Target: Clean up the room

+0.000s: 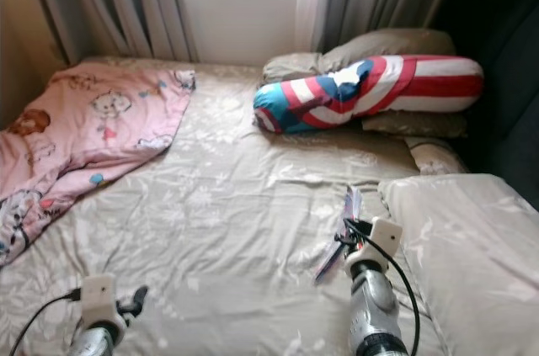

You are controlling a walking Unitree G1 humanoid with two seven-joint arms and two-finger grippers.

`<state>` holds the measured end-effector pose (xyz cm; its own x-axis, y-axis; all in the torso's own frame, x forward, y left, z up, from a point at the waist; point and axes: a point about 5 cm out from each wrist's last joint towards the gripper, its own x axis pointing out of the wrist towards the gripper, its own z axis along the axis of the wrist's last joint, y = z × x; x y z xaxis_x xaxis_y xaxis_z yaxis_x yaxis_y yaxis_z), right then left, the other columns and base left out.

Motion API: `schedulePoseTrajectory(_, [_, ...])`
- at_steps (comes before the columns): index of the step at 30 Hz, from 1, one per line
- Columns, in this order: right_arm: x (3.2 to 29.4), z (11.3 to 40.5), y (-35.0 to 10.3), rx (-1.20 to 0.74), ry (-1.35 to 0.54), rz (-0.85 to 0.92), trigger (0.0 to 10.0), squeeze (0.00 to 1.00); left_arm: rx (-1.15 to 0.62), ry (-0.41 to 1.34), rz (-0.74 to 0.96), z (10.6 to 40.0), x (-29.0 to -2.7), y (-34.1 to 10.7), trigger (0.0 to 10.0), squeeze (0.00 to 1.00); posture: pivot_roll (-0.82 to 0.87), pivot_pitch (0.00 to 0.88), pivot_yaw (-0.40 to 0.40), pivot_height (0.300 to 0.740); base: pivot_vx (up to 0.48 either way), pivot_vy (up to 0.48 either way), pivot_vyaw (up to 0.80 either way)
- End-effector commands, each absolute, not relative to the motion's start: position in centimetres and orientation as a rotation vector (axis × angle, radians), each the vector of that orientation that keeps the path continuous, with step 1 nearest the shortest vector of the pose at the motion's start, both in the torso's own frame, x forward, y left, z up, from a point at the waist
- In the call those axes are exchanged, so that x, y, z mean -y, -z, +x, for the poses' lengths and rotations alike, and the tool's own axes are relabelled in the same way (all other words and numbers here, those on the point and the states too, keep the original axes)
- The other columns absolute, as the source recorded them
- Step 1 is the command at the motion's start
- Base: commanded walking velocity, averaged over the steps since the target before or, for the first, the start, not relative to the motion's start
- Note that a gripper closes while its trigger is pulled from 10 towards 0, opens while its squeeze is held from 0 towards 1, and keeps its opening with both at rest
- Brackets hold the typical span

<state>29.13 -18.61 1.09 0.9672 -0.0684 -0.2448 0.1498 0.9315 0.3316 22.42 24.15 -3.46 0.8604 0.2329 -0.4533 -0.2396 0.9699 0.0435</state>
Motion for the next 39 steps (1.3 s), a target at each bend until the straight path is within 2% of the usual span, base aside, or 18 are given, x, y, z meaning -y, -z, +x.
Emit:
schedulePoseTrajectory(1, [18.7, 29.4, -1.6, -0.201, 0.106, 0.354, 10.0, 0.0, -0.449, -0.236, -0.036, 22.6, -23.6, 3.3, 10.0, 0.0, -0.03, 0.0, -0.02, 0.74, 0.0, 0.0, 0.0])
schedulePoseTrajectory(13, [18.0, 29.2, -1.4, -0.209, 0.064, 0.371, 10.0, 0.0, -0.262, -0.193, -0.031, 24.5, -23.1, 0.9, 10.0, 0.0, -0.03, 0.0, -0.005, 0.74, 0.0, 0.0, 0.0])
schedulePoseTrajectory(25, [16.5, 28.8, -0.8, -0.218, 0.032, 0.429, 10.0, 0.0, -0.196, -0.153, 0.005, 24.5, -23.7, -0.3, 10.0, 0.0, -0.01, 0.0, 0.034, 0.665, 0.0, 0.0, 0.0])
schedulePoseTrajectory(28, [16.4, 28.8, -0.9, -0.205, 0.035, 0.452, 10.0, 0.0, -0.196, -0.147, 0.013, 24.5, -23.9, -0.4, 10.0, 0.0, -0.01, 0.003, 0.044, 0.661, 0.0, 0.0, 0.0])
schedulePoseTrajectory(36, [16.0, 29.4, -0.9, -0.22, 0.016, 0.655, 10.0, 0.0, -0.169, -0.121, 0.045, 24.3, -24.4, -1.3, 10.0, 0.0, 0.04, 0.03, 0.081, 0.661, 0.0, 0.0, 0.0])
schedulePoseTrajectory(39, [16.3, 30.2, -1.4, -0.184, 0.024, 0.891, 10.0, 0.0, -0.164, -0.108, 0.069, 23.8, -24.9, -1.7, 10.0, 0.0, 0.06, 0.041, 0.095, 0.661, 0.0, 0.0, 0.0])
